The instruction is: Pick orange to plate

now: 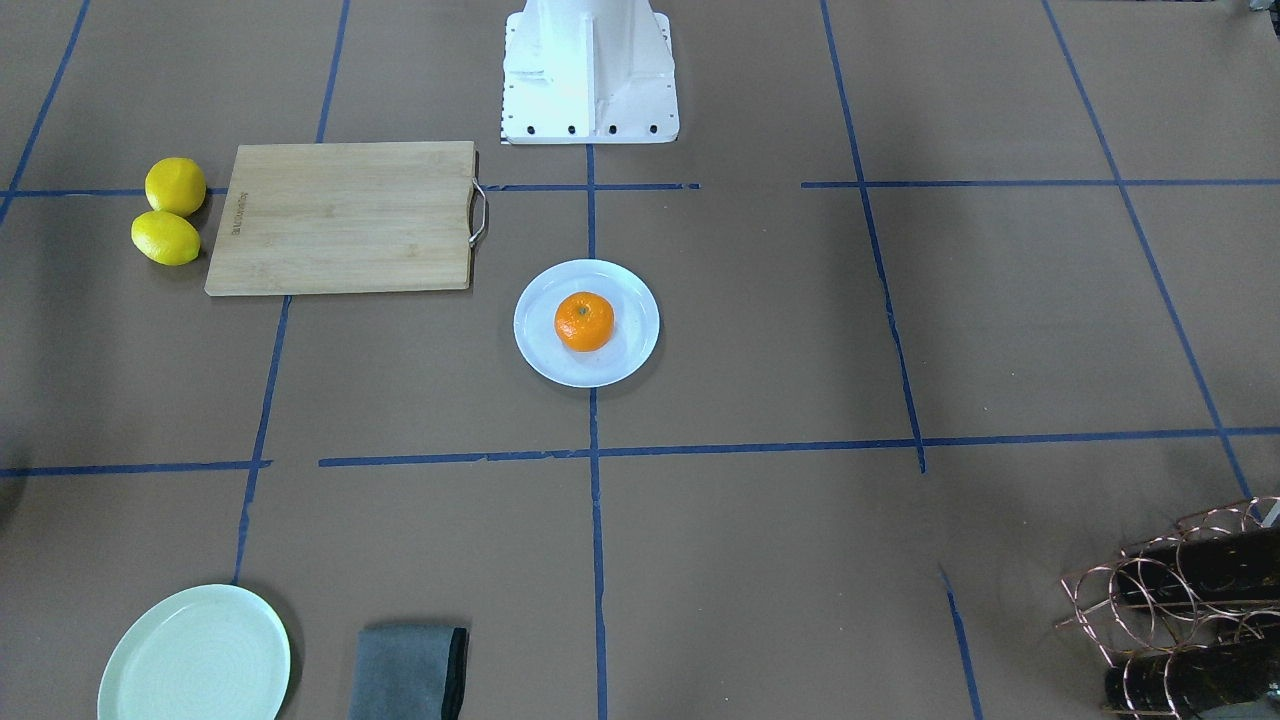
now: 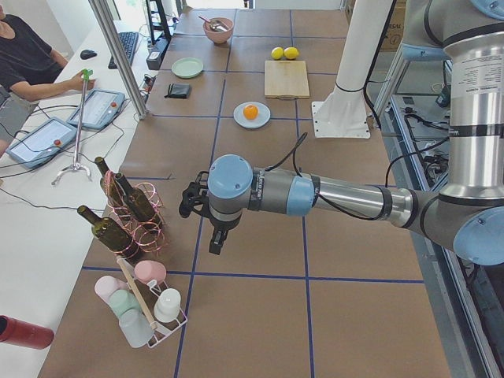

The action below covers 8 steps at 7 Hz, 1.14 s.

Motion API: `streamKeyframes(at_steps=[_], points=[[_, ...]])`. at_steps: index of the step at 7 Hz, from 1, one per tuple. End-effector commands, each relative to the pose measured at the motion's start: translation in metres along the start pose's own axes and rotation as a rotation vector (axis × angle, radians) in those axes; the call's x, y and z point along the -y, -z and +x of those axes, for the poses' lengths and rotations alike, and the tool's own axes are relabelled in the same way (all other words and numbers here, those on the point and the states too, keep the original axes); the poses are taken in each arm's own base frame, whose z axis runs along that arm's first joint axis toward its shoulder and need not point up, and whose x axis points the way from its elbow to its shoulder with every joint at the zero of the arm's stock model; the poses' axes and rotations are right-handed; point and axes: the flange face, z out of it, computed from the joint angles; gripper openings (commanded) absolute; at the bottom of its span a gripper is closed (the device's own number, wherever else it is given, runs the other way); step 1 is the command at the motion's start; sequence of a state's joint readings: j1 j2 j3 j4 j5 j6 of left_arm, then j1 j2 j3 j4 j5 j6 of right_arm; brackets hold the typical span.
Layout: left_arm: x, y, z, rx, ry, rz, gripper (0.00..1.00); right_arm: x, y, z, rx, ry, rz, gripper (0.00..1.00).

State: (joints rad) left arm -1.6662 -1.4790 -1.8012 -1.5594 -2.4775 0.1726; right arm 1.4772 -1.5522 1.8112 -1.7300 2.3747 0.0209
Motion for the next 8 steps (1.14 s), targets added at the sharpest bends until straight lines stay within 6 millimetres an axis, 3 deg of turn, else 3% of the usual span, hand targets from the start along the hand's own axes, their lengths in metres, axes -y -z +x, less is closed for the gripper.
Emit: streamKeyframes(at_steps=[1, 3, 4, 5, 8], points=[[-0.006, -0.007, -0.013, 0.076, 0.024, -0.032, 1.00, 0.001, -0.003, 0.003, 0.001, -0.006, -0.005, 1.00], [-0.012, -0.040, -0.009, 0.086, 0.016, -0.114, 1.00, 0.000, -0.004, 0.005, 0.001, -0.008, -0.009, 1.00], [-0.014, -0.045, -0.005, 0.090, 0.015, -0.131, 1.00, 0.001, -0.004, 0.004, 0.001, -0.007, -0.007, 1.00], [-0.029, -0.049, -0.009, 0.088, 0.030, -0.150, 1.00, 0.002, -0.006, 0.003, 0.002, -0.005, -0.012, 1.00], [-0.028, -0.047, -0.008, 0.084, 0.053, -0.169, 1.00, 0.002, -0.026, 0.023, 0.001, -0.040, -0.049, 1.00]])
